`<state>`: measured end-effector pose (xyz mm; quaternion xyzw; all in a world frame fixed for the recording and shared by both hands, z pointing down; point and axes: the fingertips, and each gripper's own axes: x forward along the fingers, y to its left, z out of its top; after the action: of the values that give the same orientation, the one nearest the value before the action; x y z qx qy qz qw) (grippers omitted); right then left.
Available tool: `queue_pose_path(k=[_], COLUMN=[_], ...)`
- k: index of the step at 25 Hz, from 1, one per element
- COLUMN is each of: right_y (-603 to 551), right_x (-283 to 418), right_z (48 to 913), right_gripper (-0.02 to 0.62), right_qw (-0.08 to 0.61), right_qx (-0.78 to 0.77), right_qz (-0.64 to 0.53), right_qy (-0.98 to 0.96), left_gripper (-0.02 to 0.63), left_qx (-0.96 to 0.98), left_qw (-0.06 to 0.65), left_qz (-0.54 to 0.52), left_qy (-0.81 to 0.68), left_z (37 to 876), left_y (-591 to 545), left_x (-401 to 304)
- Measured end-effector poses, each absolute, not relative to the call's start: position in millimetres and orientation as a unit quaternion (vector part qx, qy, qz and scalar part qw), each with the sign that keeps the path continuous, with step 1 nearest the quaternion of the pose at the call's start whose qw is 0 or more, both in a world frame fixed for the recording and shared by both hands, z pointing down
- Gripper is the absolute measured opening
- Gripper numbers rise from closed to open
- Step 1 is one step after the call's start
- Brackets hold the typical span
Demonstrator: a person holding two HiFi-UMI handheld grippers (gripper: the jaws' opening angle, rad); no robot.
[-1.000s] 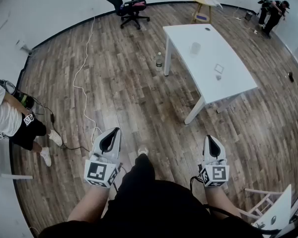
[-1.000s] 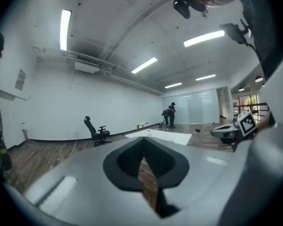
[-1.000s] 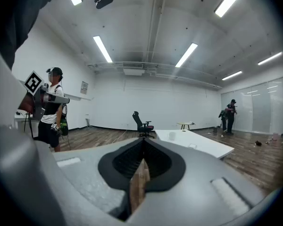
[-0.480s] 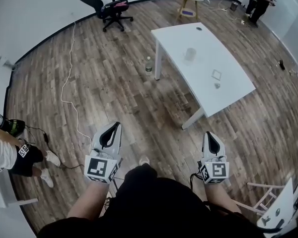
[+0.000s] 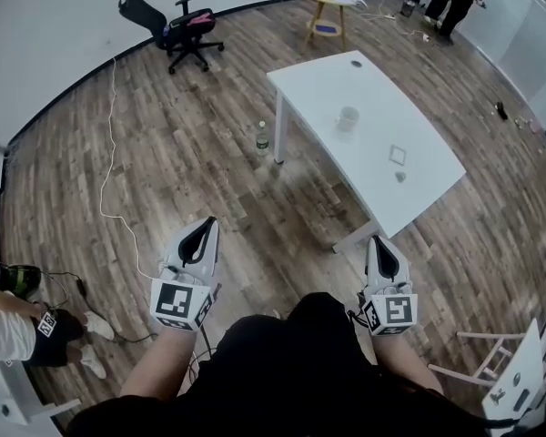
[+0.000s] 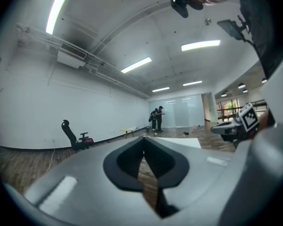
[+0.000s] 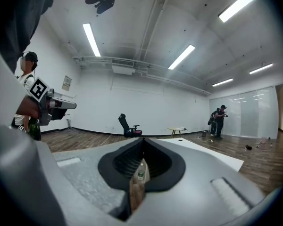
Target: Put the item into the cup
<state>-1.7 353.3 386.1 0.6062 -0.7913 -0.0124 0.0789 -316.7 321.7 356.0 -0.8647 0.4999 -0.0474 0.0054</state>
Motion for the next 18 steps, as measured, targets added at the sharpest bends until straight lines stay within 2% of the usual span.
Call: queue_pose_path(k=[8,18], right_y=[329.7,229.7], right_x=[5.0,-9.7], right_z=[410.3,408.9], right_gripper=[0.002,0.002], right_qw=[0.09,0.076], right_qx=[0.618,0.602], right_qz=[-0.002,0.0], right_qy=[-0.781,-0.795], left_gripper=[0.002,0.002], left_qx=[-0.869,-0.853], left_qw=[-0.002,-0.005], left_qz=[-0.051,-0.065], left_qy=[0.493,0.518], left_z=[374.1,369.5], left_y=[290.1,221.2], left_x=[-315.1,-335.6])
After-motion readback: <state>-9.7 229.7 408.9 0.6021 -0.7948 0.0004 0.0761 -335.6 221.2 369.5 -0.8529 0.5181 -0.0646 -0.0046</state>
